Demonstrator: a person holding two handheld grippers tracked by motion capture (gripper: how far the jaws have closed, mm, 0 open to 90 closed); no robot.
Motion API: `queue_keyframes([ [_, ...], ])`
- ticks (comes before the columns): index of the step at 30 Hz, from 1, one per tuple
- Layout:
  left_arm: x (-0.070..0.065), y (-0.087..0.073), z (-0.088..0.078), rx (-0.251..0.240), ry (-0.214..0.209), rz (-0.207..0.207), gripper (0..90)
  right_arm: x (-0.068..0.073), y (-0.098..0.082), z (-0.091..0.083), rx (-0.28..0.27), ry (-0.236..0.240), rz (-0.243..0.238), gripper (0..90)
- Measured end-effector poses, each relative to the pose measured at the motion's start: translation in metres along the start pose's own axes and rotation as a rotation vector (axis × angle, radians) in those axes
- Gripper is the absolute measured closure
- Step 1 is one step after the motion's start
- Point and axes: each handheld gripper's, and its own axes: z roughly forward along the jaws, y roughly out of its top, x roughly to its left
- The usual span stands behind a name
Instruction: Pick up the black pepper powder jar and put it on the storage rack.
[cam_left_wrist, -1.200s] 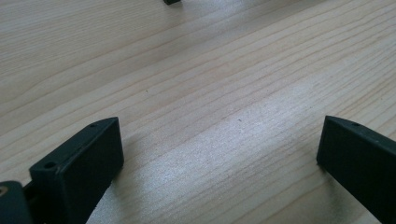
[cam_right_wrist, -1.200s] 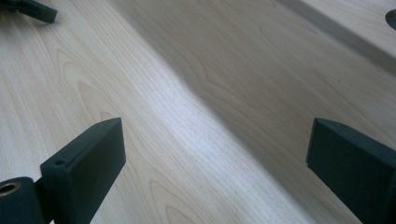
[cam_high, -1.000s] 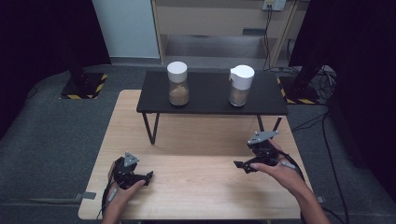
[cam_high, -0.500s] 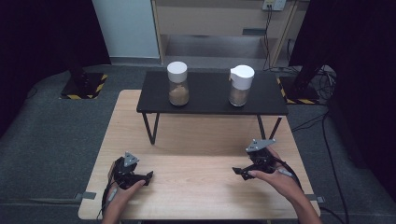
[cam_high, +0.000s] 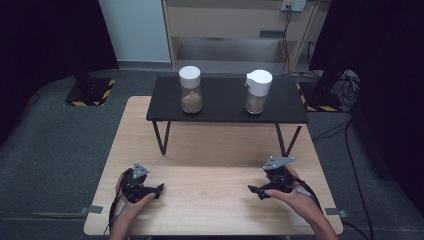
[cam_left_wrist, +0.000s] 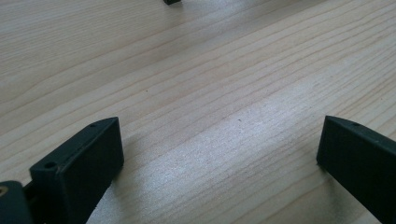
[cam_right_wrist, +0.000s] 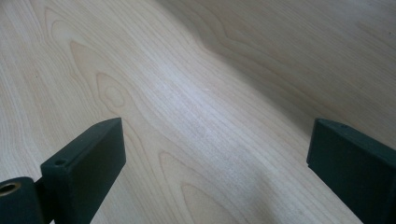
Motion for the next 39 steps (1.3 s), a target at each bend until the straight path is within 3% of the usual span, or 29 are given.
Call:
queue_keyframes([
  [22, -0.001, 0.0, 0.0, 0.0, -0.002, 0.001, 0.0, 0.011, -0.021, 0.011, -0.003, 0.002, 0.007, 4.9],
  [39, -0.001, 0.0, 0.0, 0.0, -0.003, 0.004, 0.0, 0.026, -0.034, 0.026, 0.0, 0.011, -0.015, 4.4],
])
